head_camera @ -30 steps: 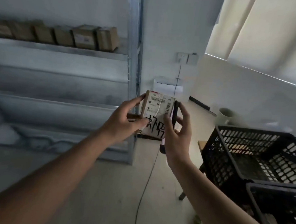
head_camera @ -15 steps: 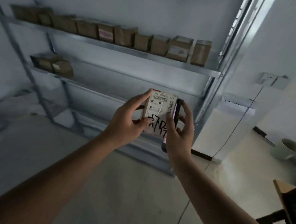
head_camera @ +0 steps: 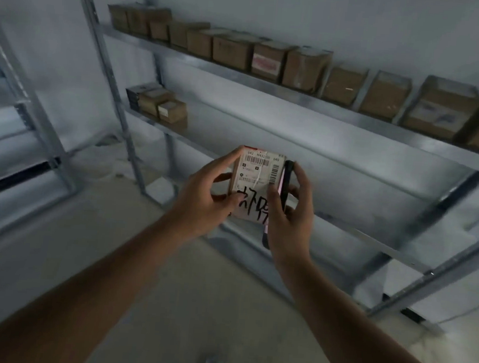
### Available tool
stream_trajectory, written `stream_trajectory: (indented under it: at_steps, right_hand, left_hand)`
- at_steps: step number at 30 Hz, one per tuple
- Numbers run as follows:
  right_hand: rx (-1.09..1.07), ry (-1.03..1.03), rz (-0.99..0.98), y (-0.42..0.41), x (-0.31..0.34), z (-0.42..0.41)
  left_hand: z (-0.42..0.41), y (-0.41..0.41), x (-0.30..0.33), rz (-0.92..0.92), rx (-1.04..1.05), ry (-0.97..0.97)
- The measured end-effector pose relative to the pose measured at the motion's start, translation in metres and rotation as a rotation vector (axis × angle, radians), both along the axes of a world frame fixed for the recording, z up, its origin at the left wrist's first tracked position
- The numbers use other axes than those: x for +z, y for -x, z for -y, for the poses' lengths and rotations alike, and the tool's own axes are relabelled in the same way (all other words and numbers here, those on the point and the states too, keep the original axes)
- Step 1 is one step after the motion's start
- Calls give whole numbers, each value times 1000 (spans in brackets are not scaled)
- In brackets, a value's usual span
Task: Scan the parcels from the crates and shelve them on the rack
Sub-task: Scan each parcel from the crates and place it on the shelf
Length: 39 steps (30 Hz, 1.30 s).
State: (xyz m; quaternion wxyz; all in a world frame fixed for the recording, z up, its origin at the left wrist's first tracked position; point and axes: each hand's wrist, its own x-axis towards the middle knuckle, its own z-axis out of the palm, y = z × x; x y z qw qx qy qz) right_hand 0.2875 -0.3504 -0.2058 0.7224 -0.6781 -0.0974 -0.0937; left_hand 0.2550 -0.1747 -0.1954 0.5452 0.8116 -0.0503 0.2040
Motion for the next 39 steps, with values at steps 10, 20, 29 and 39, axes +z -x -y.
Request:
stream_trajectory:
  at_steps: [10,20,29,39]
  right_hand:
    - [104,57,-44,-163,-6,-147]
    - [105,101,-86,-266,-40,-307]
    - [-57,133,-221,-341,-71,-456]
    - [-185,162,-355,-421,-116,-535]
  left_hand:
    - [-138,-132,6,-76,142,13]
    - [-301,-237,-27,-157,130,15]
    - [-458,-342,-59,-245,-62,11]
    - [-536,-443,-105,-362,-168,22]
